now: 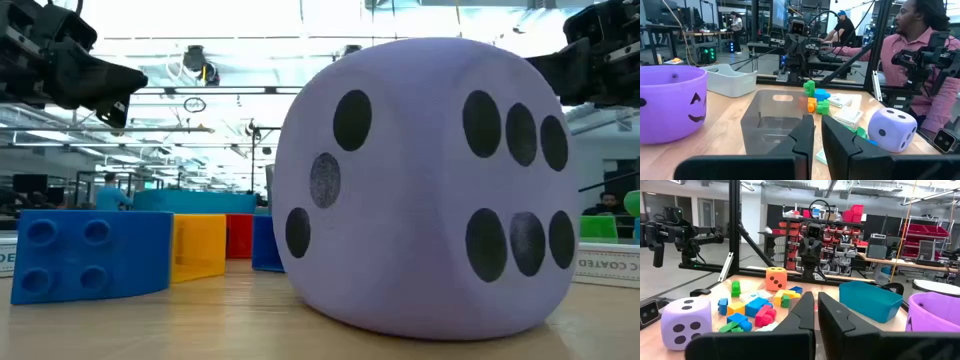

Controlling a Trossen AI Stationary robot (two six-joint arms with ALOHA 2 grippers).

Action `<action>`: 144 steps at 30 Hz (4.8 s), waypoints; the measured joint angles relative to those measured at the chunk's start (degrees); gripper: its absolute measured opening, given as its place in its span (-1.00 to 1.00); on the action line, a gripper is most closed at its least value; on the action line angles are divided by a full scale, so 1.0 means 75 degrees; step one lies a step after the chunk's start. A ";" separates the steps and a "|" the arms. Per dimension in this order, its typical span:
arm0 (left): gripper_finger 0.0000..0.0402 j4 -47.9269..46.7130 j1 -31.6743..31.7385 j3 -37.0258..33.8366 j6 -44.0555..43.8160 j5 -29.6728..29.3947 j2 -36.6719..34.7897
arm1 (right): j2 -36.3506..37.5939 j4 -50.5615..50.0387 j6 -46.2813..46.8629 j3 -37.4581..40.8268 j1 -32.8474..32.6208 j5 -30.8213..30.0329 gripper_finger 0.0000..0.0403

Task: Pick & Place Toys

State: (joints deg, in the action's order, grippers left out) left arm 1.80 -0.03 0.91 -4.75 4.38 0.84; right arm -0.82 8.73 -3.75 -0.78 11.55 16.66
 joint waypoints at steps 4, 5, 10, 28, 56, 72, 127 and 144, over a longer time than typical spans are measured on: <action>-0.79 -0.0002 -0.0002 -0.0002 0.0003 0.0000 0.0001 | 0.0000 0.0003 0.0000 0.0000 -0.0002 -0.0003 -0.98; -0.79 -0.0001 -0.0001 -0.0002 0.0003 0.0001 0.0002 | 0.0000 0.0003 0.0000 0.0000 -0.0001 -0.0001 -0.98; -0.79 -0.0001 0.0000 0.0000 0.0003 0.0001 0.0001 | 0.0000 0.0003 0.0000 0.0000 -0.0002 0.0000 -0.98; -0.79 0.0000 -0.0001 0.0000 0.0003 0.0001 0.0000 | 0.0000 0.0002 0.0000 0.0000 0.0000 -0.0003 -0.98; -0.79 0.0000 -0.0002 -0.0001 0.0003 0.0003 0.0001 | 0.0000 0.0003 0.0000 -0.0002 0.0000 -0.0001 -0.98; -0.79 0.0000 -0.0003 -0.0003 0.0003 0.0000 0.0000 | 0.0000 0.0001 0.0001 -0.0003 -0.0002 -0.0001 -0.98; -0.79 -0.0003 -0.0002 -0.0001 0.0003 0.0001 0.0000 | 0.0003 0.2090 0.3750 0.0000 -0.0003 0.0014 -0.98; -0.79 -0.0006 0.0000 -0.0002 0.0003 0.0003 0.0000 | -0.1516 0.5029 0.3963 0.0003 -0.2753 -0.0628 -0.98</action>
State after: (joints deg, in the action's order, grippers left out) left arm 1.76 -0.03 0.89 -4.73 4.40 0.84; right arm -12.19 46.45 25.98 -0.75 -9.09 11.95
